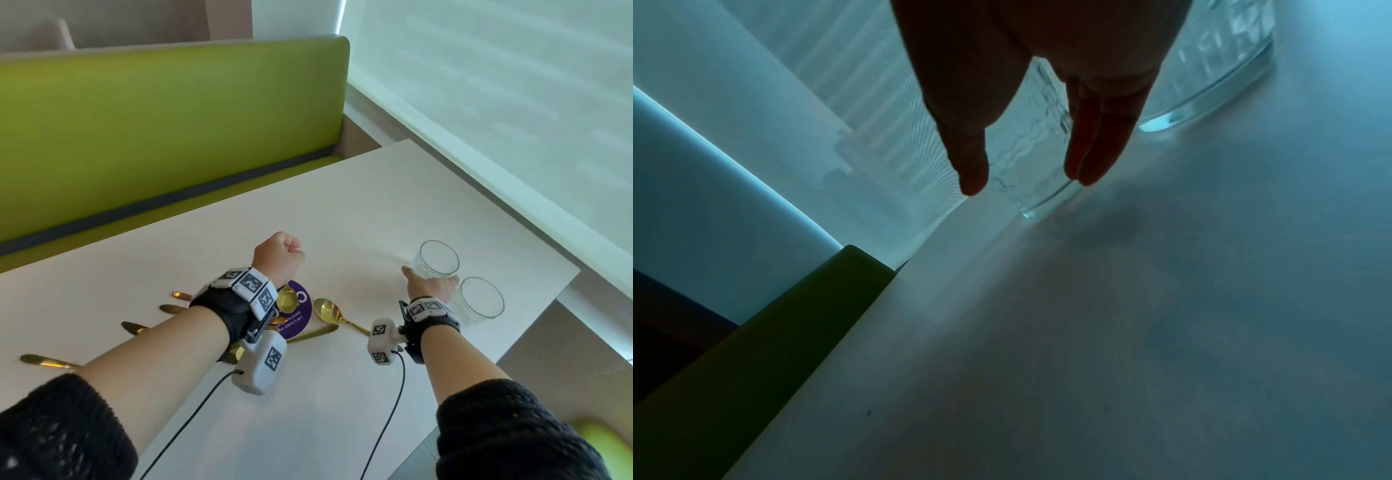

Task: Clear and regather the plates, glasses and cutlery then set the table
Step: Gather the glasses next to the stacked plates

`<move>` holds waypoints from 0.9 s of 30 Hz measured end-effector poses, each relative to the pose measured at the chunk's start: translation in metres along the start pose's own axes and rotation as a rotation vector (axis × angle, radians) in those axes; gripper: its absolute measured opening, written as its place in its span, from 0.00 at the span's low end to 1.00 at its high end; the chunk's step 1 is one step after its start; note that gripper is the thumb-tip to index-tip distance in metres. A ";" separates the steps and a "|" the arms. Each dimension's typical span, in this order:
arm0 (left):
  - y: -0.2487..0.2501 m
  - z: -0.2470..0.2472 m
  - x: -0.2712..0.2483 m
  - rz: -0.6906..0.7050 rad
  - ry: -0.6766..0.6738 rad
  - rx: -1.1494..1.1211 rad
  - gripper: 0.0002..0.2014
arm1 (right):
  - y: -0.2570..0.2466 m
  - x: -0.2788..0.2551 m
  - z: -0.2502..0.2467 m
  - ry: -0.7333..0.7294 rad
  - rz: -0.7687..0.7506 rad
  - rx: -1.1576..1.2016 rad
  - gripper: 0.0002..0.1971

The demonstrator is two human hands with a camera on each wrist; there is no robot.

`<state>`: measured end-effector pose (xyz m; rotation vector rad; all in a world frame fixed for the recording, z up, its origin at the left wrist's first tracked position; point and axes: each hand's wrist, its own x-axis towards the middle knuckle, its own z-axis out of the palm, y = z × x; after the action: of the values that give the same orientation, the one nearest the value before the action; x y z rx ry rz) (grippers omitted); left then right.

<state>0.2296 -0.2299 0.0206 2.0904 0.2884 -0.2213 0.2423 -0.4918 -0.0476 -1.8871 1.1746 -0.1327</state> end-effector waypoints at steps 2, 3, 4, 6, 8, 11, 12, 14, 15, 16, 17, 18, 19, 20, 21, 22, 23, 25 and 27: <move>-0.003 0.002 0.005 -0.013 0.000 0.000 0.13 | -0.005 0.002 0.003 0.004 0.020 0.005 0.55; -0.005 0.003 0.007 -0.019 -0.004 -0.003 0.13 | -0.007 0.003 0.005 0.004 0.025 0.006 0.54; -0.006 0.004 0.009 -0.025 -0.009 -0.005 0.13 | -0.007 0.006 0.008 0.002 0.026 0.008 0.54; -0.009 0.006 0.012 -0.036 -0.019 -0.006 0.12 | -0.006 0.011 0.012 0.009 0.006 0.006 0.51; -0.011 0.008 0.014 -0.039 -0.026 -0.004 0.12 | -0.003 0.014 0.015 0.009 -0.017 0.013 0.48; -0.011 0.012 0.016 -0.033 -0.045 -0.007 0.12 | -0.003 0.014 0.015 0.015 -0.047 0.047 0.43; -0.011 0.014 0.016 -0.026 -0.062 -0.005 0.13 | -0.003 0.012 0.014 0.005 -0.055 0.037 0.42; -0.008 0.018 0.014 -0.004 -0.115 0.015 0.13 | -0.003 0.007 0.011 -0.048 -0.095 -0.030 0.40; -0.006 0.022 0.013 0.007 -0.149 0.019 0.14 | -0.002 0.003 0.010 -0.077 -0.134 -0.072 0.40; -0.003 0.025 0.011 0.020 -0.180 0.021 0.14 | 0.000 -0.001 0.010 -0.109 -0.184 -0.104 0.39; 0.000 0.028 0.009 0.027 -0.219 0.023 0.15 | 0.001 -0.005 0.009 -0.143 -0.238 -0.117 0.38; 0.003 0.032 0.006 0.034 -0.269 0.030 0.18 | 0.002 -0.011 0.009 -0.183 -0.288 -0.109 0.37; 0.005 0.037 0.004 0.041 -0.326 0.039 0.21 | 0.003 -0.016 0.008 -0.233 -0.335 -0.094 0.35; 0.008 0.042 0.002 0.051 -0.378 0.045 0.26 | 0.003 -0.022 0.006 -0.303 -0.372 -0.078 0.34; 0.011 0.046 0.000 0.056 -0.426 0.038 0.31 | 0.003 -0.027 0.004 -0.389 -0.402 -0.064 0.31; 0.014 0.050 -0.002 0.070 -0.465 0.020 0.36 | 0.002 -0.032 0.002 -0.482 -0.425 -0.039 0.29; 0.017 0.053 -0.005 0.070 -0.504 0.000 0.40 | 0.001 -0.039 -0.002 -0.578 -0.432 -0.004 0.26; 0.020 0.058 -0.010 0.067 -0.574 -0.064 0.44 | -0.003 -0.052 -0.011 -0.739 -0.422 0.079 0.25; 0.020 0.060 -0.014 0.049 -0.622 -0.171 0.47 | -0.003 -0.062 -0.019 -0.830 -0.406 0.121 0.25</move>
<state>0.2194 -0.2928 0.0104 1.7562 -0.1167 -0.7677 0.2012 -0.4556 -0.0129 -1.7664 0.2164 0.3281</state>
